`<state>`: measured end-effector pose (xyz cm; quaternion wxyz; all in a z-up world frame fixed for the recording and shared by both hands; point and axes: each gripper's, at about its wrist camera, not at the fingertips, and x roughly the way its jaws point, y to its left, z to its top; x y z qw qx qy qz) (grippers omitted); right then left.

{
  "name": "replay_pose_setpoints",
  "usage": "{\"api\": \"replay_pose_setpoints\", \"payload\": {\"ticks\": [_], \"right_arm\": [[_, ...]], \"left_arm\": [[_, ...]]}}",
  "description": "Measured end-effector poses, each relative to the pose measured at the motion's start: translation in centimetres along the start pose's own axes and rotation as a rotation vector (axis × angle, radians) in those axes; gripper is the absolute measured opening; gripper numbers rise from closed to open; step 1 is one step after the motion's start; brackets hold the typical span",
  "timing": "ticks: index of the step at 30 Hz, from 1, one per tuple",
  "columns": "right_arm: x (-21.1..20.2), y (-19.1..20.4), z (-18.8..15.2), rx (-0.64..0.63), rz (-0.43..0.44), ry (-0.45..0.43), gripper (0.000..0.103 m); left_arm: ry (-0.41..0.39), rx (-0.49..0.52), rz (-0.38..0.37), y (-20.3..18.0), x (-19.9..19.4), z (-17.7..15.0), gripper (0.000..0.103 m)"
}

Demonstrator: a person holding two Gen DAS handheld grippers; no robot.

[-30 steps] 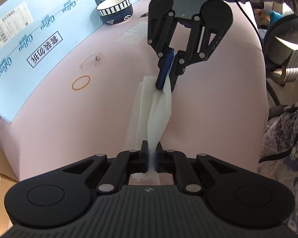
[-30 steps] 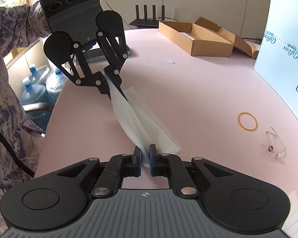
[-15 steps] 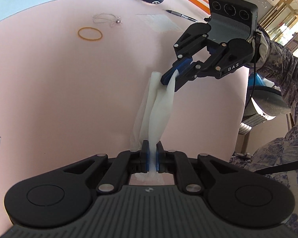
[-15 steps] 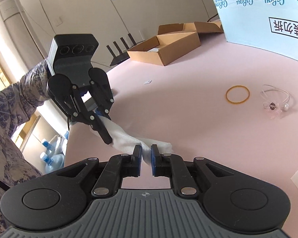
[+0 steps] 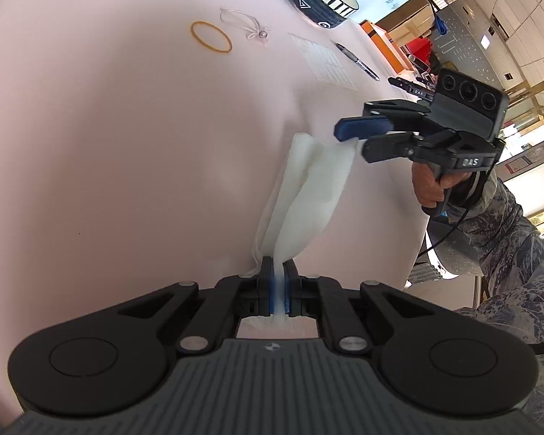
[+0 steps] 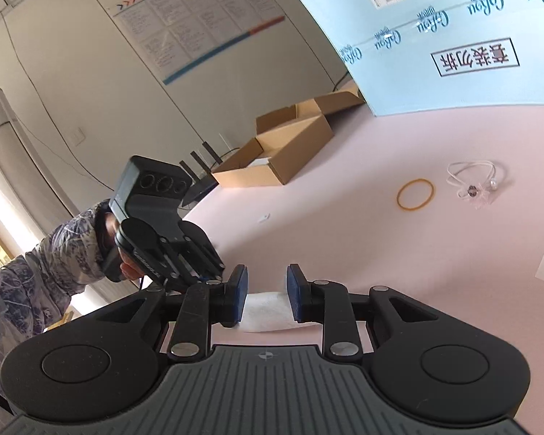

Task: Fold shopping bag

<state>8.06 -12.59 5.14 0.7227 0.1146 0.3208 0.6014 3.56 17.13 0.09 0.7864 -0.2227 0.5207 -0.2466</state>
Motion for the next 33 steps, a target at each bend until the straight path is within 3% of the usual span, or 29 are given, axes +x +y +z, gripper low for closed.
{"api": "replay_pose_setpoints", "payload": {"ticks": [2,13,20,33], "right_arm": [[-0.9,0.9,-0.4,0.019,0.005,-0.031,0.008],[3.6,1.2,-2.2,0.017,-0.014,0.143,0.011],[4.9,-1.1,-2.0,0.121,-0.046,0.118,0.011],[4.6,-2.7,-2.1,0.204,-0.127,0.096,0.011]], "left_arm": [[-0.001,-0.003,0.001,-0.1,0.0,0.0,0.006],[-0.008,-0.005,-0.006,0.6,0.3,0.1,0.006],[-0.009,-0.002,0.001,0.5,0.2,-0.1,0.006],[-0.012,0.016,0.029,0.0,-0.3,-0.5,0.006]]}}
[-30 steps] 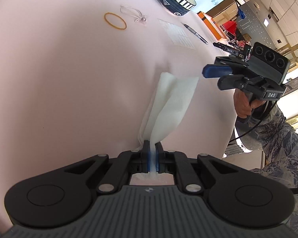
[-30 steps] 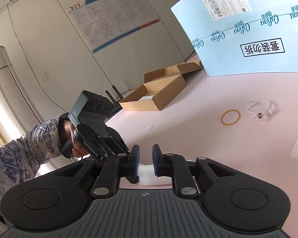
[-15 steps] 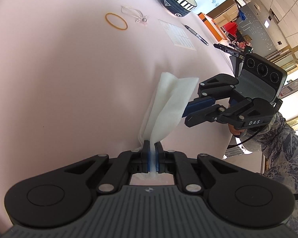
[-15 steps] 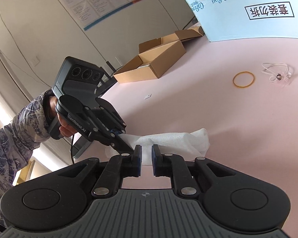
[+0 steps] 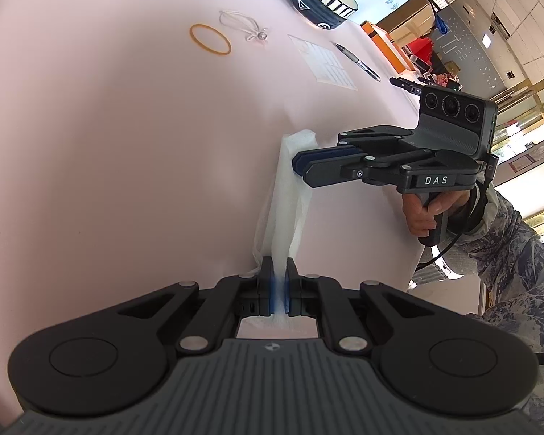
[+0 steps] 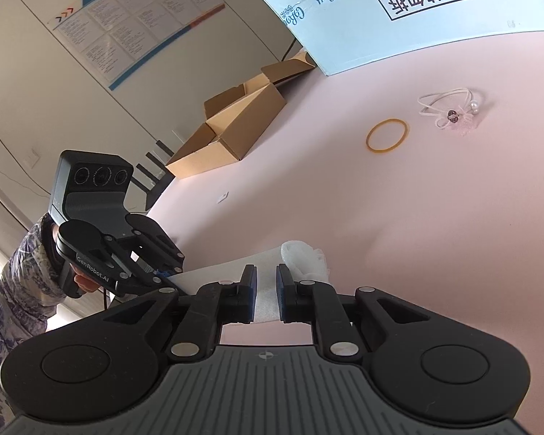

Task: Fold shopping bag

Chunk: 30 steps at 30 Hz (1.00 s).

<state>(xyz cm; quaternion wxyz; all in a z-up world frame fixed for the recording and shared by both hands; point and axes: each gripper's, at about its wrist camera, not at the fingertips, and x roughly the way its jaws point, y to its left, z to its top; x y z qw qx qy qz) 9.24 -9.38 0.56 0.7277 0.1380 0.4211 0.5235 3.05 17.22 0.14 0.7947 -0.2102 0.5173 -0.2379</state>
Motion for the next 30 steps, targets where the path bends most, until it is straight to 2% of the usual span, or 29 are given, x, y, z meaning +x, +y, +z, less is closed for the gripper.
{"api": "replay_pose_setpoints", "payload": {"ticks": [3,6,8,13,18,21,24,25,27,30], "right_arm": [[-0.1,0.5,-0.2,-0.023,-0.037,-0.003,0.006],[0.0,0.6,-0.6,-0.055,-0.065,-0.007,0.0],[0.0,0.3,-0.4,-0.052,-0.065,0.001,0.0],[0.1,0.2,-0.5,-0.059,-0.063,-0.003,0.0],[0.0,0.1,-0.7,-0.063,-0.06,-0.014,0.0],[0.0,0.2,-0.7,-0.07,-0.061,-0.019,0.0],[-0.2,0.2,-0.9,-0.069,-0.056,-0.023,0.0],[-0.2,0.2,-0.9,-0.071,-0.057,-0.024,0.0],[-0.2,-0.1,-0.9,-0.079,-0.06,-0.027,0.0],[-0.1,0.1,-0.9,-0.089,-0.065,-0.032,0.0]], "left_arm": [[-0.012,0.02,0.044,-0.9,-0.2,-0.3,0.006],[-0.06,0.028,0.086,-1.9,-0.6,-1.2,0.006],[-0.092,0.011,0.095,-2.1,-0.9,-1.9,0.007],[-0.18,-0.126,0.062,-0.2,-2.3,-3.8,0.009],[-0.243,-0.221,0.043,0.7,-3.5,-5.7,0.008],[-0.362,-0.212,0.042,-1.0,-5.0,-6.9,0.009],[-0.542,-0.098,0.031,-4.8,-7.5,-7.5,0.012],[-0.615,-0.039,0.056,-6.4,-8.3,-7.5,0.015],[-0.705,0.026,0.087,-8.4,-8.4,-7.1,0.03],[-0.764,0.032,0.174,-9.7,-6.0,-5.9,0.03]]}}
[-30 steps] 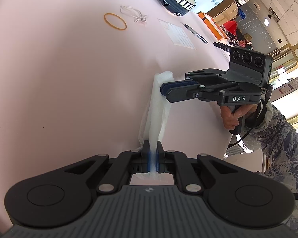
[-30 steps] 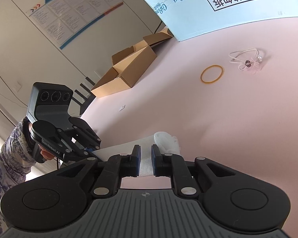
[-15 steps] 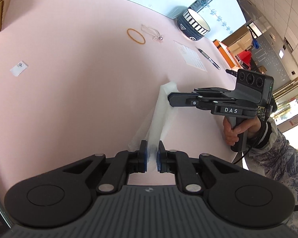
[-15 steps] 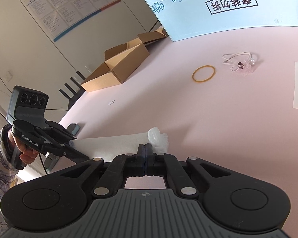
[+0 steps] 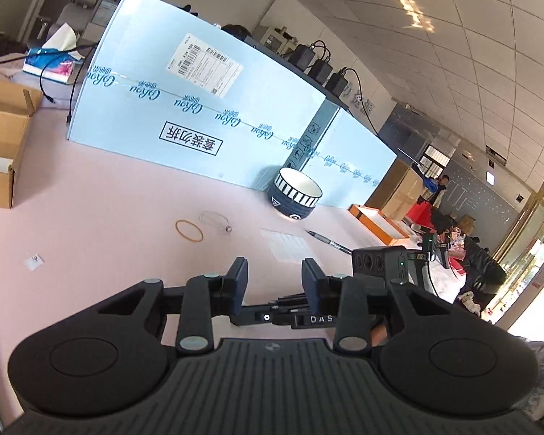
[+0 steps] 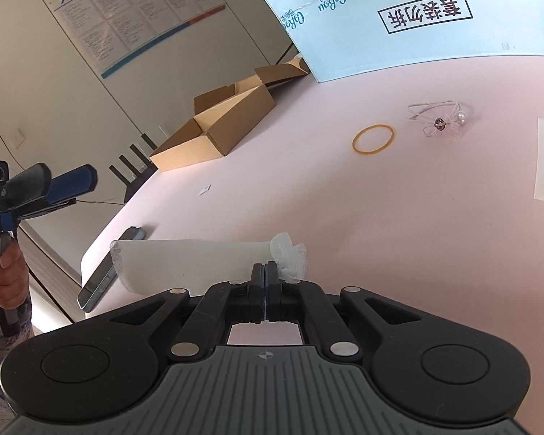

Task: Fold shopping bag
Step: 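Move the open right gripper to the clear elastic cord on the table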

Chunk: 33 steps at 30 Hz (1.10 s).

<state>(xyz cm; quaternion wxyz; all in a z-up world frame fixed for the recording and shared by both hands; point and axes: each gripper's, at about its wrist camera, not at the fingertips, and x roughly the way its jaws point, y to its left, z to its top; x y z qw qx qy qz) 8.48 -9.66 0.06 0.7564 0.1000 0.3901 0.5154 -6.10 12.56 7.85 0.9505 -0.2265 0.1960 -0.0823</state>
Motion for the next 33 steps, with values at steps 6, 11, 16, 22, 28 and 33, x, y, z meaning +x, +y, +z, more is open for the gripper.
{"api": "replay_pose_setpoints", "payload": {"ticks": [6,11,16,22,28,33], "right_arm": [[0.1,-0.1,-0.1,-0.019,-0.01,-0.004,0.0],[0.3,-0.2,0.0,-0.028,-0.014,-0.008,0.0],[0.3,0.2,0.0,-0.056,-0.034,-0.011,0.0],[-1.3,2.6,-0.6,-0.16,-0.068,-0.094,0.032],[-5.1,5.7,1.6,-0.453,-0.272,-0.249,0.032],[-3.4,4.8,3.1,-0.781,-0.554,-0.171,0.031]], "left_arm": [[0.069,-0.07,0.179,1.7,5.8,-3.9,0.02],[0.039,-0.064,0.259,2.7,5.0,-6.7,0.02],[-0.004,-0.028,0.272,2.3,4.1,-8.0,0.02],[0.006,0.004,0.282,1.9,4.3,-8.0,0.02],[0.008,0.041,0.3,1.4,4.4,-8.2,0.02],[0.004,0.001,0.267,2.0,4.3,-8.2,0.02]]}}
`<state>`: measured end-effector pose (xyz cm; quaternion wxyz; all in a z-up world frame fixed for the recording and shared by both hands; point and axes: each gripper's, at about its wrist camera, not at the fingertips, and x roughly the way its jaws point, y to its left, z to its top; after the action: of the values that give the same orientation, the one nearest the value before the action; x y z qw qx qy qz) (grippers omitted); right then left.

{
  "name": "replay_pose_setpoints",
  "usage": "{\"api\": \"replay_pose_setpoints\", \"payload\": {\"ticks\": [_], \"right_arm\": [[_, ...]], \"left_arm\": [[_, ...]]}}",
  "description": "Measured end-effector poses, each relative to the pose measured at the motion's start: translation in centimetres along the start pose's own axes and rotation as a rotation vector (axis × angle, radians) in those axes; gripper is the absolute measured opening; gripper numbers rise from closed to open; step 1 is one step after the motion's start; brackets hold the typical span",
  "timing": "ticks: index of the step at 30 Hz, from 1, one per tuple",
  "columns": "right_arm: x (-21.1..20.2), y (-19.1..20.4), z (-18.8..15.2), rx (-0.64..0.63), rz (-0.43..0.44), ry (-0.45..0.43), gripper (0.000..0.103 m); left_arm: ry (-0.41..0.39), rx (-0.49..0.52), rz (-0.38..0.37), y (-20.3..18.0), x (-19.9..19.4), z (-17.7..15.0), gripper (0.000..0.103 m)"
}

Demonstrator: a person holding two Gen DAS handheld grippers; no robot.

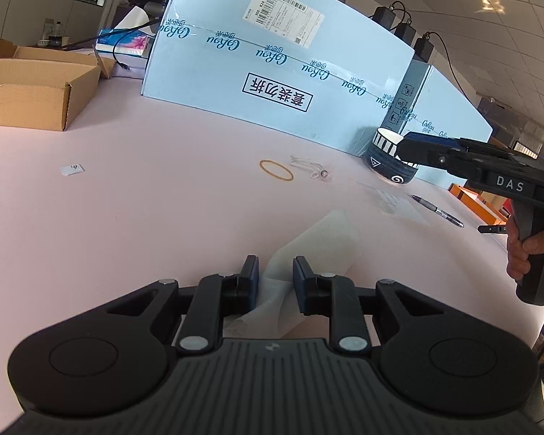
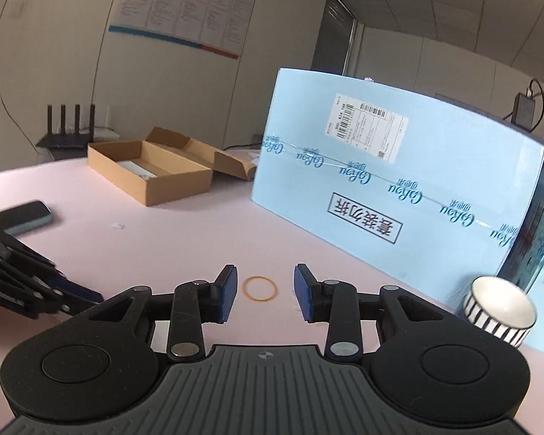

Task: Fold shopping bag
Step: 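Move the open right gripper to the clear elastic cord on the table, then grasp the clear elastic cord with the right gripper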

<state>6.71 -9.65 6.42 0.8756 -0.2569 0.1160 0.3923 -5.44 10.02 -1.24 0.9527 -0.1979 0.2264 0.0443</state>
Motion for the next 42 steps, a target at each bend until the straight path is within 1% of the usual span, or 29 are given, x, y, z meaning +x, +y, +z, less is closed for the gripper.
{"api": "replay_pose_setpoints", "payload": {"ticks": [2,3,5,6,8,11,12,17,18,21,24,30,32,33,34,35,37,40,42], "right_arm": [[2.1,0.3,-0.3,-0.137,-0.011,0.051,0.03],[3.3,0.8,-0.4,-0.203,-0.001,0.076,0.03],[5.1,1.3,-0.8,-0.304,-0.012,0.115,0.03],[5.6,1.3,-1.1,-0.332,-0.012,0.13,0.03],[8.0,1.2,-1.1,-0.378,0.002,0.174,0.03],[10.4,1.0,-1.5,-0.439,0.032,0.238,0.03],[10.8,1.0,-1.6,-0.453,0.033,0.248,0.03],[12.4,0.6,-2.1,-0.483,0.025,0.262,0.029],[12.5,0.7,-2.2,-0.502,0.032,0.262,0.025],[12.6,1.2,-2.4,-0.549,0.03,0.262,0.023],[13.0,0.9,-2.1,-0.511,0.035,0.268,0.023],[13.4,-1.4,-1.2,-0.277,0.084,0.307,0.023],[13.3,-1.3,-1.3,-0.287,0.091,0.304,0.023],[13.3,-1.4,-1.2,-0.269,0.094,0.307,0.023],[13.4,-1.6,-1.2,-0.238,0.1,0.313,0.02],[13.5,-2.0,-1.1,-0.181,0.122,0.321,0.011],[13.5,-2.0,-1.2,-0.146,0.123,0.321,0.011],[13.5,-2.1,-0.9,-0.058,0.1,0.332,0.009],[12.8,-3.1,-0.9,0.048,0.113,0.325,0.006]], "left_arm": [[-0.001,-0.001,-0.008,0.0,0.0,0.0,0.02],[-0.002,-0.006,-0.011,0.1,0.0,0.0,0.02],[-0.004,-0.02,-0.02,0.3,0.0,0.0,0.02],[-0.004,-0.027,-0.024,0.4,0.0,0.0,0.02],[-0.005,-0.033,-0.028,0.4,0.0,0.0,0.02],[-0.006,-0.038,-0.032,0.5,-0.1,0.0,0.02],[-0.006,-0.041,-0.034,0.5,-0.1,0.0,0.02],[-0.003,-0.068,-0.057,1.0,0.0,0.0,0.02],[-0.003,-0.072,-0.059,1.0,0.1,0.1,0.02],[-0.004,-0.078,-0.063,1.1,0.0,0.0,0.02],[-0.003,-0.084,-0.067,1.1,-0.1,0.0,0.02],[-0.006,-0.092,-0.071,1.2,-0.1,0.0,0.02],[-0.007,-0.091,-0.071,1.1,-0.1,-0.1,0.02],[-0.007,-0.09,-0.071,1.1,-0.2,-0.1,0.02],[-0.007,-0.09,-0.071,1.1,-0.2,-0.1,0.02],[-0.007,-0.09,-0.071,1.1,-0.2,-0.1,0.02],[-0.008,-0.092,-0.071,1.2,-0.2,-0.1,0.02],[-0.008,-0.092,-0.071,1.2,-0.1,-0.1,0.02],[-0.009,-0.092,-0.071,1.2,-0.1,-0.1,0.02]]}}
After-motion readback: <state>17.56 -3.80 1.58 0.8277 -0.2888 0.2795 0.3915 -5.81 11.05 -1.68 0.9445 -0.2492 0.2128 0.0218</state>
